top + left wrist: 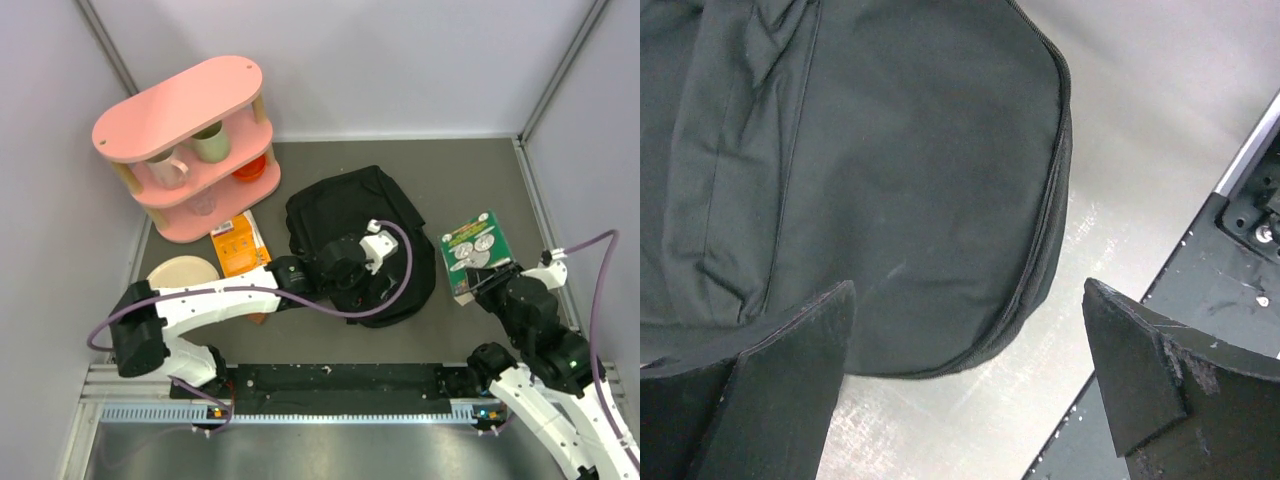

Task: Pack the student bag
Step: Place the book in the student bag.

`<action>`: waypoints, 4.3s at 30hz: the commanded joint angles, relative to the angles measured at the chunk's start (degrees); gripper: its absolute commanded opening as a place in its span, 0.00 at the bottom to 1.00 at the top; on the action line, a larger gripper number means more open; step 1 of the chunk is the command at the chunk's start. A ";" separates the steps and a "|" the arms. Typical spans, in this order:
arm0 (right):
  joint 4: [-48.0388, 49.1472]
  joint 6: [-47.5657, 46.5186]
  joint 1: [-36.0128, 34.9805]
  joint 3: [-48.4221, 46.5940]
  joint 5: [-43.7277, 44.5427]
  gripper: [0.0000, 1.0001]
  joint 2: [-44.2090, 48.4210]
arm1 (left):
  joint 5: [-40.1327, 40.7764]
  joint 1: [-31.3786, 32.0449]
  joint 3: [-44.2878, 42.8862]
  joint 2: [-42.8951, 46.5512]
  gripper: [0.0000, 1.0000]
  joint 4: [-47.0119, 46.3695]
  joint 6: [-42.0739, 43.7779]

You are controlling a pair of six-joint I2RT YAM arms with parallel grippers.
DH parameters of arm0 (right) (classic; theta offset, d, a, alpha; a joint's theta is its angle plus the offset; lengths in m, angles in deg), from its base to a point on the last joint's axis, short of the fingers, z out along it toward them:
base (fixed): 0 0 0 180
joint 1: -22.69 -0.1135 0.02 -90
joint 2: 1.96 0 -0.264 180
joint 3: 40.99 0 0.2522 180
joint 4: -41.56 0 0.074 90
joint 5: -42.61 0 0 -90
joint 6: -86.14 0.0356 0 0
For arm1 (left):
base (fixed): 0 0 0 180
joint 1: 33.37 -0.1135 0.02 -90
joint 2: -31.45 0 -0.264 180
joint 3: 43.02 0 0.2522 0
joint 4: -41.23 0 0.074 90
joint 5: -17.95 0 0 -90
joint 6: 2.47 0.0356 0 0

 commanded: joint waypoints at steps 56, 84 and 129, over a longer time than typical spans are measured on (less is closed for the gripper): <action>-5.97 -3.80 -0.34 -7.52 5.02 0.00 5.15 | 28.31 3.00 -24.46 -16.91 0.00 8.69 -5.03; 37.17 14.13 -0.25 17.27 -40.34 0.00 -3.29 | 21.90 -1.58 -23.67 -5.99 0.00 -3.09 -6.53; 92.09 24.17 -3.94 17.36 -23.50 0.00 -56.10 | 18.03 -1.75 -25.41 -3.01 0.00 -1.44 -4.33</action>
